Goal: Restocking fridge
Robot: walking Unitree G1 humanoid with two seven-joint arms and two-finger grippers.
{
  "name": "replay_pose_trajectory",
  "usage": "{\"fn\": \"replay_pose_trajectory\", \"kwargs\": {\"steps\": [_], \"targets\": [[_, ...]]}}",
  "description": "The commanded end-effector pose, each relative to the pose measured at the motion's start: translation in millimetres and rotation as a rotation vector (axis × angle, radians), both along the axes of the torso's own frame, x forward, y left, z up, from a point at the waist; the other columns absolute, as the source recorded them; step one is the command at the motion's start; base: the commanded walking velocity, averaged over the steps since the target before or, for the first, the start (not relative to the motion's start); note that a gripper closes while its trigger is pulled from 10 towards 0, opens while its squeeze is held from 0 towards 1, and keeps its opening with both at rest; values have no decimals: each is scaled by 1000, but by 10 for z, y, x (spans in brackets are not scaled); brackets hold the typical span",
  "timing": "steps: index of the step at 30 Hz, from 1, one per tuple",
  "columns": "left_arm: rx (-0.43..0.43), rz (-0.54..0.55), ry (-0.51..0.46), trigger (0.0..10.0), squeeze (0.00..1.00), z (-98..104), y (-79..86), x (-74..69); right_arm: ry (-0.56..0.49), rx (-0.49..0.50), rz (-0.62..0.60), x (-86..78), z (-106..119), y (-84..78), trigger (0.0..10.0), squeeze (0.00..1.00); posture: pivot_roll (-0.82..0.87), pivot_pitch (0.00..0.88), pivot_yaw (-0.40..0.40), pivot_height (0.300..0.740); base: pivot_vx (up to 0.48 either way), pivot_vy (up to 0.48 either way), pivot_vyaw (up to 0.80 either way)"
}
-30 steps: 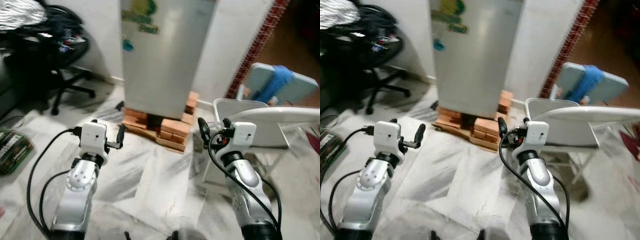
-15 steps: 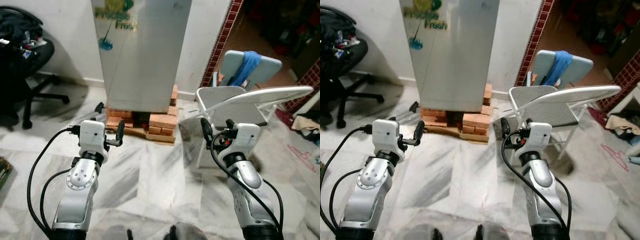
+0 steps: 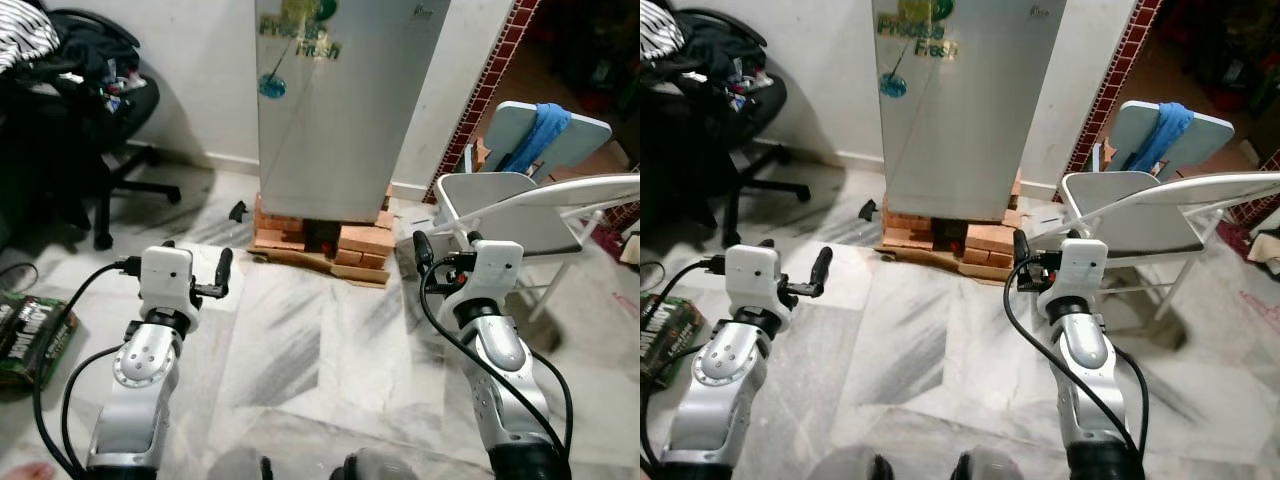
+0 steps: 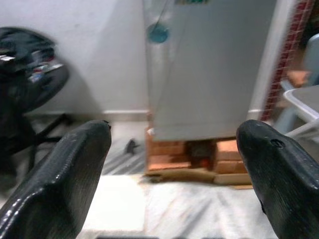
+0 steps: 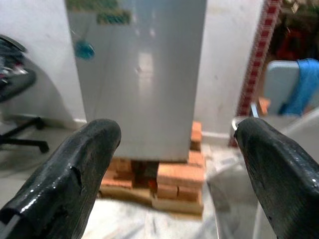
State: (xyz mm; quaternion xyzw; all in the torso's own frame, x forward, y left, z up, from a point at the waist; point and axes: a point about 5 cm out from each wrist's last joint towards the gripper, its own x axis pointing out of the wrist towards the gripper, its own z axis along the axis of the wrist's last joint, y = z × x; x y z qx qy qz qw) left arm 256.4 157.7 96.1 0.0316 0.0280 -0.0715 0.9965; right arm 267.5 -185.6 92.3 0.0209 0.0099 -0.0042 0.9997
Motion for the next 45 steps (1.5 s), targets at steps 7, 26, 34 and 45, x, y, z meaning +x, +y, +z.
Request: {"fn": "replay_pose_trajectory", "kwargs": {"steps": [7,26,34,45], "targets": [[-4,3,-6,10000,0,29,35,9,38,88,6,6,-24,0,10000,0,38,65,-37,740,345,332,0],[-28,-24,-18,10000,0,49,-22,16,58,13,-63,21,-37,-59,10000,0,35,68,-39,740,291,382,0],[-17,-43,-23,10000,0,39,-40,-1,58,50,-69,19,-36,-60,10000,0,36,67,-37,740,330,345,-200],[-14,-42,-18,10000,0,38,-28,35,52,49,-88,27,-32,-77,10000,0,32,62,-29,740,383,288,-800]]}}
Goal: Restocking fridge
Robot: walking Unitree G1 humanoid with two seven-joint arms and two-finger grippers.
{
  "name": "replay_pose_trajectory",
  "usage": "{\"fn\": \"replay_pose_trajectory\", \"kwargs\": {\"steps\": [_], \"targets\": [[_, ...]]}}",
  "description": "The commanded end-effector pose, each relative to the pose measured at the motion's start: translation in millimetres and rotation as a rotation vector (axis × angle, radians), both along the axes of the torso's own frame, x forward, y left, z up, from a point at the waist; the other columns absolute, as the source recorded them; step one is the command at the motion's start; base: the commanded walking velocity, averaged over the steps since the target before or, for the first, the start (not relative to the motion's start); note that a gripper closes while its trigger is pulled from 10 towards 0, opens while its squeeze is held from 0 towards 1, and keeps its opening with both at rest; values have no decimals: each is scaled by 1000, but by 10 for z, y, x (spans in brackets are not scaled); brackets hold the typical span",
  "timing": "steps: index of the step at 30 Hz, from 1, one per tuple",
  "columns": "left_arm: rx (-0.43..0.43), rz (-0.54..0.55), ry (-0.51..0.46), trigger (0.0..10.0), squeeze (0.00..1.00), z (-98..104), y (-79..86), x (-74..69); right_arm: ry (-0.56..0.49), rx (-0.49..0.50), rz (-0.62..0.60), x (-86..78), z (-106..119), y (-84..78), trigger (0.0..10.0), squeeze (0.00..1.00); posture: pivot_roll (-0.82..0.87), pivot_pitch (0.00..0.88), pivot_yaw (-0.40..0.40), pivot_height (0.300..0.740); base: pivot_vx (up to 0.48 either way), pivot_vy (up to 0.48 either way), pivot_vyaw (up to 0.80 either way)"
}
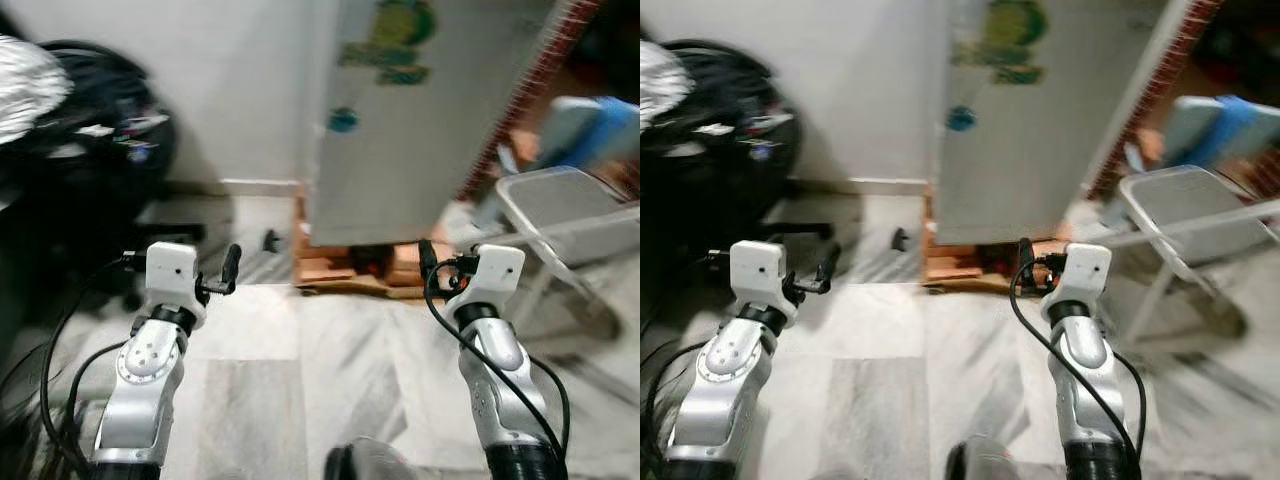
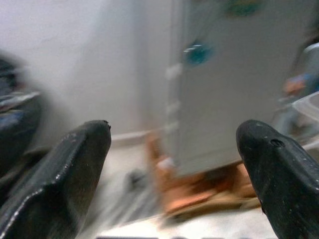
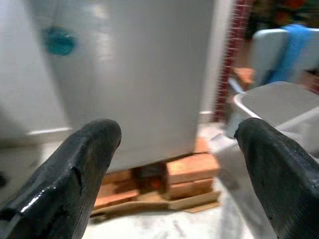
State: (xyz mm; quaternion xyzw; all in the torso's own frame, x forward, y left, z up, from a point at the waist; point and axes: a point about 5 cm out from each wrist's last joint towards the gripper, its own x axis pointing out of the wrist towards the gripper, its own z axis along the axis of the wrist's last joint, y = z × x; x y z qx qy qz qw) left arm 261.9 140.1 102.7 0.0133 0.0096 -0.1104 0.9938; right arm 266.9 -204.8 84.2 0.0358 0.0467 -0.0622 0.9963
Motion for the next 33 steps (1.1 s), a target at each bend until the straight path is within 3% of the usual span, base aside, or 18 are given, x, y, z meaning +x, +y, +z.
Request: {"fn": "replay_pose_trajectory", "kwargs": {"steps": [1,6,21,27,33], "targets": [[27,37,15,10000,0,-29,149,-20,-26,20,25,33,49,114,10000,0,32,62,-29,740,382,289,-800],[20,57,30,10000,0,-38,160,6,-30,23,24,39,49,122,10000,0,33,60,-27,740,352,324,-667],[73,63,52,10000,0,-160,236,-54,-19,-12,-12,-103,-51,43,10000,0,46,0,16,740,0,439,0],[68,65,67,10000,0,-176,274,-59,-22,-30,1,-127,-60,76,10000,0,42,0,26,740,0,436,-773],[116,15,8,10000,0,-123,241,-58,-44,-46,7,-62,-1,67,10000,0,46,8,9,740,297,299,-569]]}}
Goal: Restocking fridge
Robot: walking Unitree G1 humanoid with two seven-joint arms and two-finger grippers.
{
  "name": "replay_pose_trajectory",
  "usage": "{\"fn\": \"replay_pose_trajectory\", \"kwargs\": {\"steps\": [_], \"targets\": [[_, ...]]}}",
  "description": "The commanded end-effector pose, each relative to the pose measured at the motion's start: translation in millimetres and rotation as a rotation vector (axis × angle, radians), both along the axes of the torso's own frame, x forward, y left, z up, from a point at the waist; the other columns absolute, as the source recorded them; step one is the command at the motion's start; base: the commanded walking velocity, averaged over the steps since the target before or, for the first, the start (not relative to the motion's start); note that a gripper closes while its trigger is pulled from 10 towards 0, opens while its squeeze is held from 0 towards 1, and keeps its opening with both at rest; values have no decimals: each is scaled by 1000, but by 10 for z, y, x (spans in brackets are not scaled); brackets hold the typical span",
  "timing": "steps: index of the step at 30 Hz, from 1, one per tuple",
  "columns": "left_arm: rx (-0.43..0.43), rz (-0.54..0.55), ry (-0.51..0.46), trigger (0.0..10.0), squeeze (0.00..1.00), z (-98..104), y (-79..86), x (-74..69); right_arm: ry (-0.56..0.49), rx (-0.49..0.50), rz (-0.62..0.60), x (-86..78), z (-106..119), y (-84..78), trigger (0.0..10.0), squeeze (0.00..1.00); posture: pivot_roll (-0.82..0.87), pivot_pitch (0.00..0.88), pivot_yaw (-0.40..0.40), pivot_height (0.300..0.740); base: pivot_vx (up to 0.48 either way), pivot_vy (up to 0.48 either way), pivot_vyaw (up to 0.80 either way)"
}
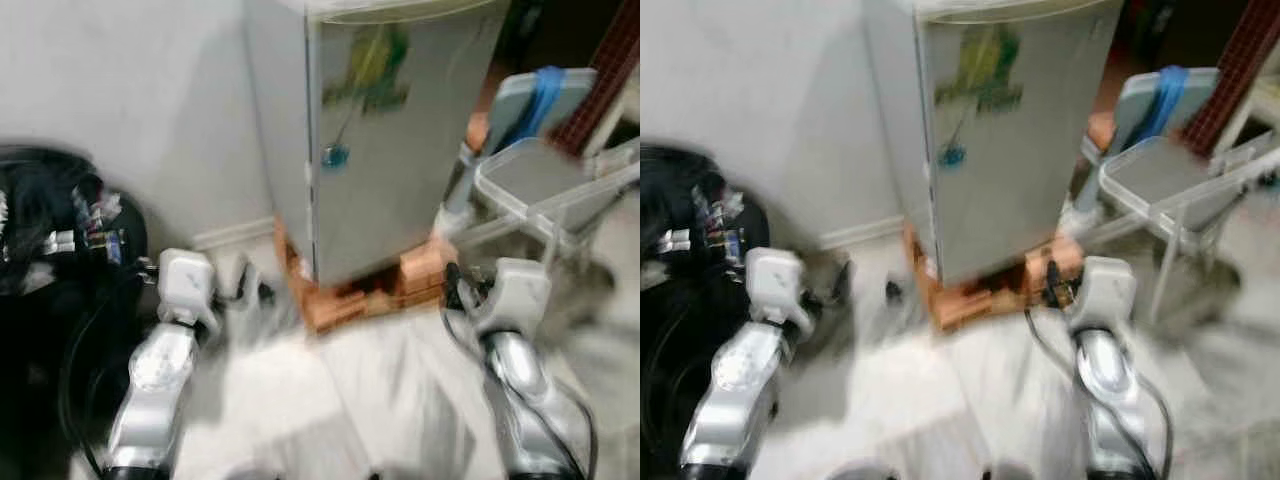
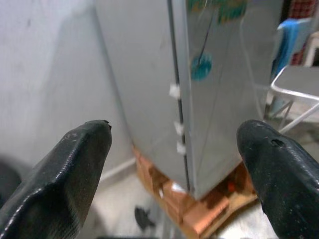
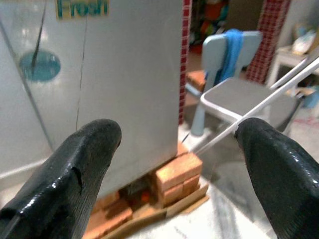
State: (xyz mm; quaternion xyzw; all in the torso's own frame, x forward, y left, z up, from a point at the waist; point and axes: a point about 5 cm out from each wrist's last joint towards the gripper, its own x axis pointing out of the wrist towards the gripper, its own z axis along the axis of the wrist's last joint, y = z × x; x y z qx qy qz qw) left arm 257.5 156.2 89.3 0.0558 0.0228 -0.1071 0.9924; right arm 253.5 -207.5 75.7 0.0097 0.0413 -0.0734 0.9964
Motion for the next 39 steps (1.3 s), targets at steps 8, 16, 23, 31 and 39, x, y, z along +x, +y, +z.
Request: {"fn": "replay_pose_trajectory", "kwargs": {"steps": [8,16,23,31,39], "targets": [[-4,20,30,10000,0,-62,51,-71,-25,-12,43,89,74,100,10000,0,47,19,-3,740,444,0,-206],[-25,-8,50,10000,0,-105,-74,-157,-30,-26,54,87,90,88,10000,0,46,26,-20,740,430,0,-579],[-40,30,58,10000,0,-66,-43,-149,10,-34,58,15,6,48,10000,0,60,42,-39,740,322,312,0],[-13,81,70,10000,0,-105,99,-172,-7,-53,83,21,51,109,10000,0,63,42,-55,740,244,413,0],[3,66,64,10000,0,-80,73,-148,-5,-51,89,50,45,118,10000,0,64,36,-55,740,150,418,0]]}}
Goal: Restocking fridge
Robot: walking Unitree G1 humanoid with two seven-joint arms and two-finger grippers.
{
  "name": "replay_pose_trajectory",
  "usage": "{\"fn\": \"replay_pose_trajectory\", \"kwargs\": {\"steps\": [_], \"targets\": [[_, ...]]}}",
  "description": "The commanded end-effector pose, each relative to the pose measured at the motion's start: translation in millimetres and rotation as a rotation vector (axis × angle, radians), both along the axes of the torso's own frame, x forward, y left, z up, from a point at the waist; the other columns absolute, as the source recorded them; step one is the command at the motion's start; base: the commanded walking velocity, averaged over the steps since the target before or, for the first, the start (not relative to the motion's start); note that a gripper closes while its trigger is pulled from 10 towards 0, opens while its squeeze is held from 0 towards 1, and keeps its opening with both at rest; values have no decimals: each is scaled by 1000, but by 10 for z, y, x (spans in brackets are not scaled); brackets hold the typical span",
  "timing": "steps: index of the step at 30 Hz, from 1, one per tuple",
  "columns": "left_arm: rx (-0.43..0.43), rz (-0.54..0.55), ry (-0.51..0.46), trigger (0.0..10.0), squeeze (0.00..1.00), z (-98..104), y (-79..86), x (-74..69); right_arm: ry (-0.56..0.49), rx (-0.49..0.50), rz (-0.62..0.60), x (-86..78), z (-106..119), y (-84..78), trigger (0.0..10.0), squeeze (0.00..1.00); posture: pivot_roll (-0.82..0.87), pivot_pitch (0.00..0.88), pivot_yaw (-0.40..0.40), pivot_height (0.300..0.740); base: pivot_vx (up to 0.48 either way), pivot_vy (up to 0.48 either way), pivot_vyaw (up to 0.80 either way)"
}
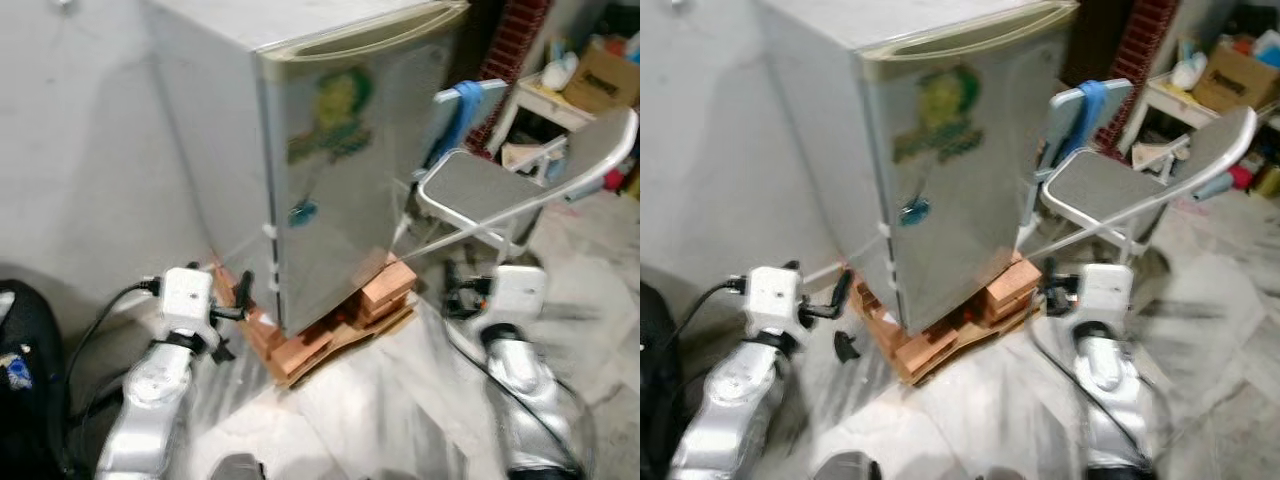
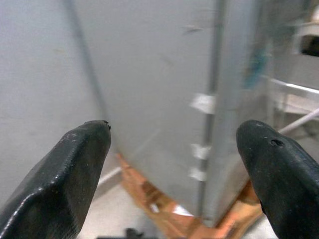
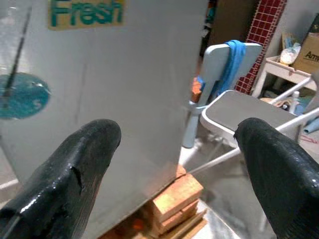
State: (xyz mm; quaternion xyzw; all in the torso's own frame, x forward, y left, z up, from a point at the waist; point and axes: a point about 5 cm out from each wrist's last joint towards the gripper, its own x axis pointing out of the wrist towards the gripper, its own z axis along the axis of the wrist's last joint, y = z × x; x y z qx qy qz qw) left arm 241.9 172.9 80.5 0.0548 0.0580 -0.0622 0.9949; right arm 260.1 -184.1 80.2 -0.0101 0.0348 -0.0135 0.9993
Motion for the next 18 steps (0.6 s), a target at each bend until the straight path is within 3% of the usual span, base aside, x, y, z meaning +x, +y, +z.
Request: {"fn": "replay_pose_trajectory", "kwargs": {"steps": [1,4,18], "targets": [[-6,-28,0,10000,0,4,-97,6,5,-16,-33,-16,-1,-116,10000,0,63,36,-55,740,240,416,0],[9,-35,-10,10000,0,4,-104,12,13,-22,-33,-17,-5,-115,10000,0,62,35,-57,740,240,416,-533],[-21,-9,6,10000,0,-27,-120,-45,26,-12,-25,-22,-27,-90,10000,0,62,43,-59,740,0,0,-800]]}}
